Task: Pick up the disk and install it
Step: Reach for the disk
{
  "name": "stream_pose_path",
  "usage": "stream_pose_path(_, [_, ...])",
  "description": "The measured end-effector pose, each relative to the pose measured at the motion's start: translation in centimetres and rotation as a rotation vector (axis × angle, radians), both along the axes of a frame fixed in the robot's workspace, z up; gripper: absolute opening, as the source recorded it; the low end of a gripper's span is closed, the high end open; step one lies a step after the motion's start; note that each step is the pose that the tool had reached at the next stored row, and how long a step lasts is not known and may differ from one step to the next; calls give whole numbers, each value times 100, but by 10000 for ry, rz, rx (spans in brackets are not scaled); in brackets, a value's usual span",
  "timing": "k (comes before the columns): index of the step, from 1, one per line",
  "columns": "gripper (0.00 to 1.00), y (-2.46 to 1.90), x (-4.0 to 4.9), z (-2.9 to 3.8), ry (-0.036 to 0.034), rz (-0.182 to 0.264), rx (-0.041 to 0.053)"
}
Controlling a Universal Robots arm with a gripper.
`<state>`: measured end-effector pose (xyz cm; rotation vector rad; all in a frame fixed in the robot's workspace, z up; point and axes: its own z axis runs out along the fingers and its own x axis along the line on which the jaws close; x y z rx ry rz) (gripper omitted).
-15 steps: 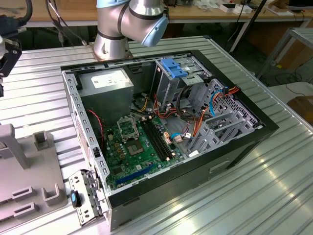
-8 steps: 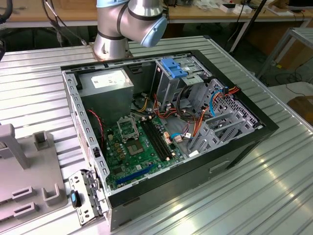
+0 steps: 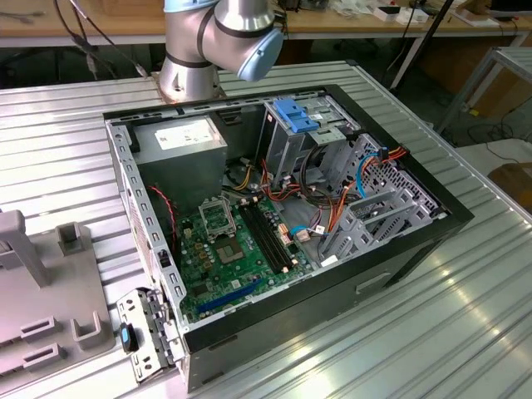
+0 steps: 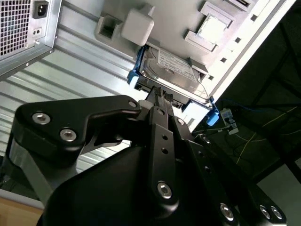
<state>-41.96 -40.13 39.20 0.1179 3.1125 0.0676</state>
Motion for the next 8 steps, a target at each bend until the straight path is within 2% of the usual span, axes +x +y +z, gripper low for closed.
stream_pose_path(2, [11, 0, -101, -2, -1, 1, 0])
stream_pose_path(8, [11, 6, -319, -5, -1, -1, 0])
